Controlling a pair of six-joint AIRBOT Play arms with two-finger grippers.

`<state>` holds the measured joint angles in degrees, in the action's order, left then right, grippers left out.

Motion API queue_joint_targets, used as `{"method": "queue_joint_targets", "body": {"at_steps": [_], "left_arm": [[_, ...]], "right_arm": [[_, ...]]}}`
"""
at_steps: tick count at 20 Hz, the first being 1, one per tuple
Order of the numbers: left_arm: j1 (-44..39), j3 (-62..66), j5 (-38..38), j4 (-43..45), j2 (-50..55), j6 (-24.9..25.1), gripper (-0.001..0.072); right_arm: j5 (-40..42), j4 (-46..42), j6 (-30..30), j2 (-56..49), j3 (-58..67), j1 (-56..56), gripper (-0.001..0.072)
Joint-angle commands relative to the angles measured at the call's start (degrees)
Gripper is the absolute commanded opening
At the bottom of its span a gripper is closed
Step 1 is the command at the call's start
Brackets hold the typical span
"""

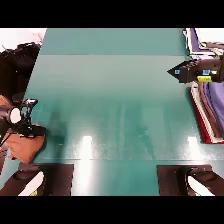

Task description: Fold the shirts.

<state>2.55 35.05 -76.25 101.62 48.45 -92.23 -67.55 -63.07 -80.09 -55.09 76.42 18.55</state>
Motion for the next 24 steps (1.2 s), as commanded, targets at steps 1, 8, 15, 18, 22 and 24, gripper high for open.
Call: {"method": "queue_joint_targets", "body": {"at_steps": [1, 8, 15, 18, 22, 24], "left_arm": [[0.11, 1.42, 0.63, 0.42, -0.22, -0.94, 0.0027], [-0.07, 41.68, -4.81, -11.13, -1.73, 1.4, 0.0026], [-0.07, 60.28, 5.81, -34.67, -1.6, 5.86, 0.0024], [-2.19, 60.26, 7.39, -40.11, 0.92, 7.21, 0.0024], [-19.89, 60.24, 7.76, -37.64, 9.05, 7.15, 0.0024], [-31.04, 60.24, 8.07, -37.16, 15.28, 7.17, 0.0025]], "right_arm": [[0.13, 0.02, 0.02, 0.0, 0.07, 0.04, 0.0014], [2.91, -0.22, 0.0, 0.13, 9.9, 0.0, 0.0014], [3.98, -7.45, -0.02, 0.13, 18.99, 0.02, 0.0014], [4.42, -7.54, -0.02, 0.15, 19.37, 0.02, 0.0014], [4.44, -7.52, -0.04, 0.15, 19.37, 0.02, 0.0014], [4.39, -7.48, -0.04, 0.15, 19.37, 0.02, 0.0014]]}}
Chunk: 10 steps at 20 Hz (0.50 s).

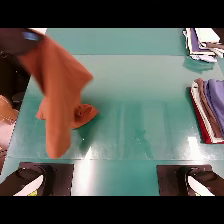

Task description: Fold the shirts.

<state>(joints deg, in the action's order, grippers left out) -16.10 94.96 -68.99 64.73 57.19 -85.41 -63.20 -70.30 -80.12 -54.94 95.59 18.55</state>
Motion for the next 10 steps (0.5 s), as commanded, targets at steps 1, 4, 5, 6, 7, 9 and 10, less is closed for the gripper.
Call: {"method": "queue_joint_targets", "body": {"at_steps": [1, 4, 5, 6, 7, 9, 10], "left_arm": [[-18.14, 0.33, 1.09, -0.24, 10.16, 0.39, 0.0025], [-30.12, 0.33, 2.86, -0.24, 20.17, 7.58, 0.0029], [-31.74, 0.35, 3.67, -0.24, 22.69, 9.64, 0.0083], [-31.93, 0.35, 4.24, -0.2, 24.22, 9.86, 0.0374], [-30.95, 0.35, 4.26, 1.25, 24.81, 9.16, 0.0545], [-26.36, 0.5, 1.97, 6.62, 23.98, 6.34, 0.0539], [-22.99, 0.5, -0.35, 8.98, 23.21, 5.22, 0.0539]], "right_arm": [[0.07, -0.24, -0.02, 0.0, 0.2, 0.02, 0.0014], [0.04, -0.26, -0.02, 0.02, 0.2, 0.02, 0.0014], [0.02, -0.26, -0.02, 0.02, 0.2, 0.02, 0.0014], [-0.02, -0.24, -0.02, 0.02, 0.2, 0.02, 0.0014], [-0.35, -0.24, -0.02, 0.02, 0.2, 0.02, 0.0014], [-1.07, -0.28, -0.02, 0.0, 0.2, 0.02, 0.0014], [-1.09, -0.28, -0.02, 0.0, 0.2, 0.02, 0.0014]]}}
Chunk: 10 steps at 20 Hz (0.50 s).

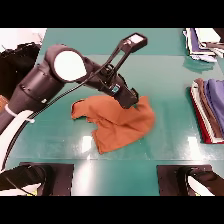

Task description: Fold the shirts.

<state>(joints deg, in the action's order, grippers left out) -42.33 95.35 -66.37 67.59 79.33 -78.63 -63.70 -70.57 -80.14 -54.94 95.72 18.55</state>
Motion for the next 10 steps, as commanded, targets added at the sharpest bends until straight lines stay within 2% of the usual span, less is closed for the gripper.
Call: {"method": "queue_joint_targets", "body": {"at_steps": [1, 3, 6, 8, 10], "left_arm": [[7.43, 0.07, -5.97, 8.04, 0.35, -2.4, 0.0539], [16.17, -0.28, -11.65, 8.46, -0.31, -2.56, 0.0539], [25.83, -4.96, -13.64, 7.89, -0.59, -2.38, 0.0539], [29.73, -11.02, -10.78, 5.46, -0.55, -2.29, 0.0539], [31.1, -17.59, -4.68, 1.29, 0.04, -0.63, 0.0539]], "right_arm": [[-0.59, -0.02, 0.0, 0.02, 0.07, 0.02, 0.0014], [-0.79, 0.0, 0.0, -0.02, 0.04, 0.02, 0.0014], [-0.76, 0.0, 0.0, -0.02, 0.04, 0.02, 0.0014], [-0.79, 0.0, 0.0, -0.02, 0.04, 0.02, 0.0014], [-0.79, 0.0, -0.02, -0.04, 0.04, 0.02, 0.0014]]}}
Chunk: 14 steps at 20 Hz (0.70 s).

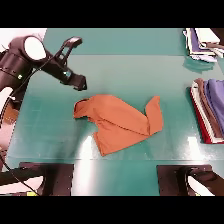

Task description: Fold the shirts.

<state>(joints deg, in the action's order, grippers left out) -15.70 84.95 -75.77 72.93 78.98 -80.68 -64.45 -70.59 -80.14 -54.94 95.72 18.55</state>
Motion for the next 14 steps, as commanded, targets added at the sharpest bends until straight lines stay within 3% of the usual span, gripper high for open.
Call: {"method": "queue_joint_targets", "body": {"at_steps": [1, 6, 14], "left_arm": [[4.44, -10.1, 8.52, -5.53, 0.87, 2.27, 0.0539], [4.33, -13.68, 18.4, -19.54, 7.85, 6.19, 0.0539], [2.12, -13.64, 24.46, -22.14, 14.56, 6.19, 0.0538]], "right_arm": [[-0.04, 0.02, -0.02, -0.04, 0.04, 0.02, 0.0014], [-0.94, 0.04, -2.16, -0.28, -0.07, 0.02, 0.0014], [-4.48, 0.11, -4.46, -4.07, -0.07, 0.02, 0.0014]]}}
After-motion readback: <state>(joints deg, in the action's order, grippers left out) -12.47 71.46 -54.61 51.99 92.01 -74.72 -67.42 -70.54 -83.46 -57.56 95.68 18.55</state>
